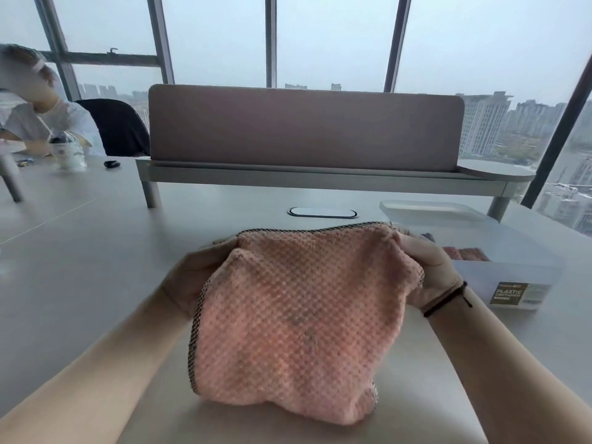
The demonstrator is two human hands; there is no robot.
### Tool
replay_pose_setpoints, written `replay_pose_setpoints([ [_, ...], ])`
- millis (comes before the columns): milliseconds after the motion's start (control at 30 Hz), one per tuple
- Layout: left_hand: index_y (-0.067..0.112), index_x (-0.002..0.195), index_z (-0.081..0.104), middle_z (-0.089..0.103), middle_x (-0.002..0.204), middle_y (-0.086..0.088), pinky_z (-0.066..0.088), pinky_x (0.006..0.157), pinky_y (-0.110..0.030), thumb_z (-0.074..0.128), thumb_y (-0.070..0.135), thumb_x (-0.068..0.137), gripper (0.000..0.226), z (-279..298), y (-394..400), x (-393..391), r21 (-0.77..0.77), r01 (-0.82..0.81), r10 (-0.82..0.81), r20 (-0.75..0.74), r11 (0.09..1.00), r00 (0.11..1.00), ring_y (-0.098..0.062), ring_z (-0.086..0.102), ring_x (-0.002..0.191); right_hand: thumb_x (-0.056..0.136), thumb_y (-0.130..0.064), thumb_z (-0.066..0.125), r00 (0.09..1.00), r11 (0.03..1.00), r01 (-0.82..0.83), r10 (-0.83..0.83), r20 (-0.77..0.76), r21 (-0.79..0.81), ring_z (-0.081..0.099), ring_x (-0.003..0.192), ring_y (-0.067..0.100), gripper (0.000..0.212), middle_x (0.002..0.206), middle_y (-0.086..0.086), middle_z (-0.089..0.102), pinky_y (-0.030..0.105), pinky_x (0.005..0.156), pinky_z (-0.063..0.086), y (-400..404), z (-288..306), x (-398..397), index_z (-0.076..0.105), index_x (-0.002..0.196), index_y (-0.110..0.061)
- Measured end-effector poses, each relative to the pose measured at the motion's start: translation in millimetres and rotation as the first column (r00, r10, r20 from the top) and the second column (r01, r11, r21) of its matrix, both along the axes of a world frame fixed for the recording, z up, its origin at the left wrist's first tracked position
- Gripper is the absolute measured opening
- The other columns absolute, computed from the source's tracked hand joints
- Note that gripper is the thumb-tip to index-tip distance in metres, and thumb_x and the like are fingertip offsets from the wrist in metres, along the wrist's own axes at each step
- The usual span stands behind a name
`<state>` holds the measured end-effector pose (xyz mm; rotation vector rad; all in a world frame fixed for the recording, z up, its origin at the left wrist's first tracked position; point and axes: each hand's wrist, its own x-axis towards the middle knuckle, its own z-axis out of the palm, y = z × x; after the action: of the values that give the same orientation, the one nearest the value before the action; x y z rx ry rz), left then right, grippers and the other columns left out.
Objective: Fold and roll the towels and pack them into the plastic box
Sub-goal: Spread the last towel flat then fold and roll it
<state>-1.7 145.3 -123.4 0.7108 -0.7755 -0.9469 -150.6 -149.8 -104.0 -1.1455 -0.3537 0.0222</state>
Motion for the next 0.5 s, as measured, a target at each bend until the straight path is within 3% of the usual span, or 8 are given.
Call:
replay_pose_setpoints([
  [67,0.002,0.101,0.074,0.074,0.092,-0.013,0.058,0.078,-0.032,0.074,0.023,0.083,0.028,-4.3,-5.2,1.3,0.137,-0.19,0.183,0.068,0.972,0.981,-0.023,0.072,0.082,0.073,-0.029,0.082,0.991,0.994,0.113,-0.112,-0.073,0.004,0.009,0.047,0.024,0.028,0.057,0.011,0.043,0.031,0.057,0.008,8.4,3.7,1.9,0.061,0.071,-0.01],
  [133,0.005,0.09,0.077,0.074,0.086,-0.01,0.058,0.068,-0.026,0.074,0.02,0.083,0.017,-11.0,-15.2,5.2,0.294,-0.403,0.351,0.214,0.867,0.912,-0.021,0.068,0.075,0.08,-0.026,0.073,0.943,0.968,0.249,-0.243,-0.226,-0.002,0.042,0.043,0.019,0.022,0.056,0.011,0.054,0.023,0.048,0.027,13.6,-0.3,5.6,0.064,0.073,-0.008],
  [200,0.007,0.084,0.076,0.075,0.082,-0.005,0.055,0.065,-0.019,0.065,0.007,0.091,0.013,-19.6,-22.8,9.5,0.354,-0.612,0.431,0.471,0.707,0.77,-0.02,0.065,0.075,0.087,-0.02,0.068,0.834,0.907,0.412,-0.414,-0.364,-0.088,0.061,0.055,0.019,0.018,0.071,0.011,0.067,0.027,0.055,0.048,16.9,-13.8,14.1,0.071,0.087,-0.002],
  [233,0.009,0.084,0.076,0.076,0.082,-0.003,0.053,0.068,-0.017,0.065,0.005,0.091,0.014,-24.3,-25.0,13.0,0.327,-0.714,0.438,0.611,0.619,0.659,-0.019,0.066,0.077,0.087,-0.019,0.072,0.748,0.823,0.517,-0.568,-0.344,-0.235,0.061,0.056,0.019,0.017,0.075,0.012,0.068,0.027,0.055,0.05,15.4,-24.4,20.7,0.072,0.09,-0.002],
  [300,0.012,0.09,0.077,0.078,0.088,-0.002,0.05,0.076,-0.021,0.071,0.011,0.088,0.006,-30.1,-24.0,20.2,0.219,-0.849,0.423,0.79,0.482,0.444,-0.017,0.068,0.081,0.084,-0.02,0.076,0.567,0.501,0.644,-0.82,-0.079,-0.578,0.053,0.052,0.013,0.013,0.067,0.005,0.064,0.025,0.05,0.043,11.7,-40.5,30.0,0.072,0.078,-0.009],
  [367,0.016,0.09,0.079,0.077,0.086,0.001,0.049,0.073,-0.022,0.077,0.02,0.084,0.007,-33.3,-21.3,24.4,0.136,-0.912,0.406,0.863,0.386,0.3,-0.014,0.068,0.077,0.084,-0.026,0.075,0.523,0.232,0.636,-0.83,0.191,-0.736,0.049,0.053,0.01,0.017,0.061,-0.002,0.06,0.025,0.055,0.039,7.5,-48.0,36.1,0.072,0.074,-0.012],
  [433,0.02,0.087,0.079,0.074,0.076,0.003,0.046,0.065,-0.021,0.082,0.025,0.079,0.009,-34.1,-18.7,27.3,0.114,-0.943,0.42,0.873,0.314,0.246,-0.01,0.061,0.064,0.083,-0.031,0.073,0.525,0.134,0.62,-0.803,0.281,-0.774,0.049,0.054,0.011,0.018,0.061,-0.003,0.06,0.026,0.057,0.04,3.8,-51.5,39.0,0.072,0.074,-0.015],
  [500,0.021,0.083,0.079,0.066,0.061,0.007,0.042,0.058,-0.021,0.085,0.027,0.075,0.012,-35.2,-15.8,31.3,0.11,-0.958,0.427,0.877,0.266,0.219,-0.003,0.051,0.049,0.082,-0.033,0.074,0.509,0.141,0.634,-0.816,0.273,-0.76,0.056,0.056,0.013,0.015,0.065,-0.005,0.066,0.028,0.06,0.046,0.9,-54.8,40.9,0.074,0.074,-0.019],
])
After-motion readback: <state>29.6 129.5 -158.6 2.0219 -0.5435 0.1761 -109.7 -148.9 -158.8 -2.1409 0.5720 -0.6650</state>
